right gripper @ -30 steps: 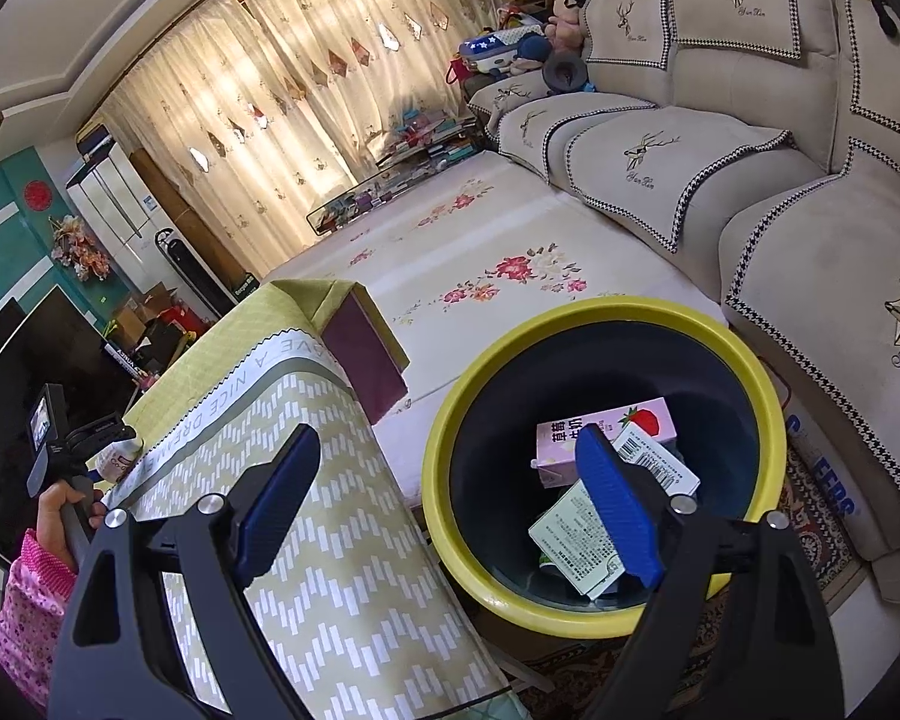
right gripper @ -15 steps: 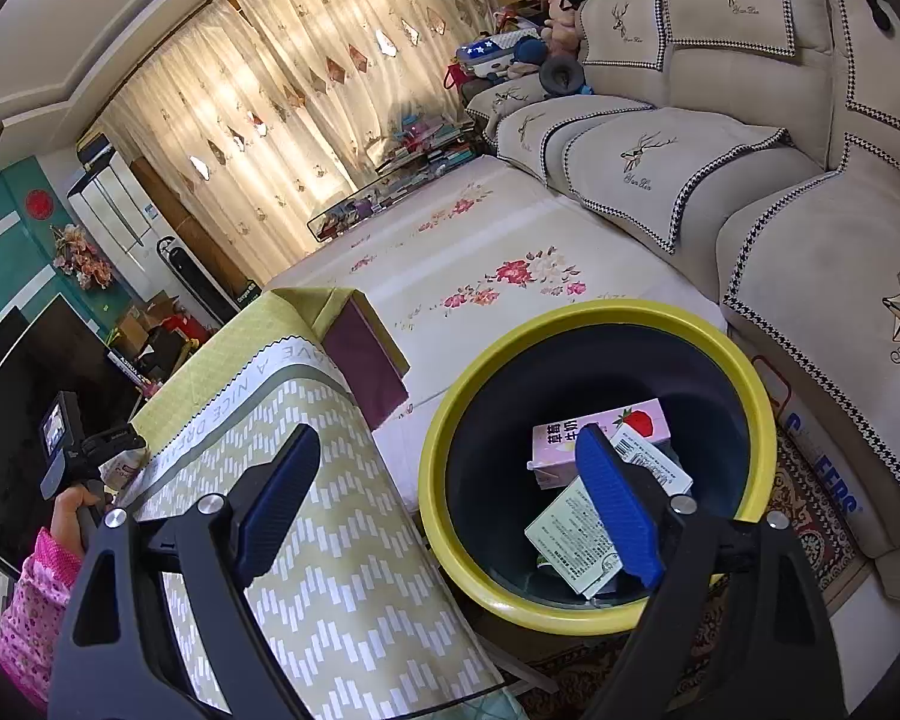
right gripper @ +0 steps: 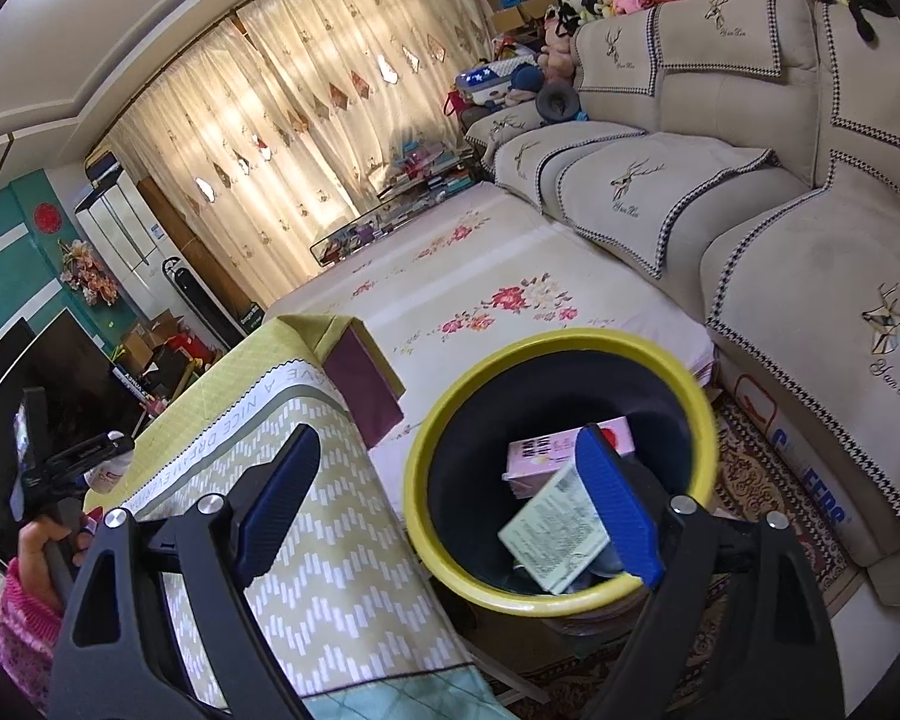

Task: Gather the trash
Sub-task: 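Carry the pill bottle over the bin and open the left gripper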

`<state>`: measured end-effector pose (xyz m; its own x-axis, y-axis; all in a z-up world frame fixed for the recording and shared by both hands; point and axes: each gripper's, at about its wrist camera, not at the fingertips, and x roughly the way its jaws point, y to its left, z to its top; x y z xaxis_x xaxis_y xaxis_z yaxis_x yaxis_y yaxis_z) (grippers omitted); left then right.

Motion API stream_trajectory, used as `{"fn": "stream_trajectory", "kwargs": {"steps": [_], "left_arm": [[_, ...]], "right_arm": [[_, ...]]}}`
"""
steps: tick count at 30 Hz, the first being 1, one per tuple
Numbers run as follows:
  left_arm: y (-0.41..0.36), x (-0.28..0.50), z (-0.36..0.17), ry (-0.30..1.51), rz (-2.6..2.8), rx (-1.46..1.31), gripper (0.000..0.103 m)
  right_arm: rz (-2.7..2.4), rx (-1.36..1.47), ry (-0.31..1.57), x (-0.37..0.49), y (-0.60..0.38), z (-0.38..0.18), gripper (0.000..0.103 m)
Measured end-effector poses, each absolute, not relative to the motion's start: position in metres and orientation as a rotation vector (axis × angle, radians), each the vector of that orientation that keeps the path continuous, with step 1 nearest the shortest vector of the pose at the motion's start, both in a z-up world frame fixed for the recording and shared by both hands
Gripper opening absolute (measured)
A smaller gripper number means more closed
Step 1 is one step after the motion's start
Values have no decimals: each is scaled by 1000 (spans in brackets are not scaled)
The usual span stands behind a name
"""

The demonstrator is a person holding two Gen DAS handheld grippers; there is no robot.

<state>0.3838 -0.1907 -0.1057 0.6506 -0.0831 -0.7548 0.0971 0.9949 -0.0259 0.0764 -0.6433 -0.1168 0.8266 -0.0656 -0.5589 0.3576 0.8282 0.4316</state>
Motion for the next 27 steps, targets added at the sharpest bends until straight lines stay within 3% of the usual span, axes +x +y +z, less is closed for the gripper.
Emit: {"fn": "stream_trajectory", "kwargs": {"steps": [13, 19, 27], "left_arm": [[-416, 279, -90, 850, -462, 176, 86], [-522, 242, -114, 888, -580, 250, 86], [-587, 240, -159, 977, -655, 303, 87]], "right_arm": [[-356, 546, 526, 13, -692, -120, 83], [-378, 541, 533, -4, -704, -128, 83], [-403, 564, 531, -15, -720, -130, 83]]}}
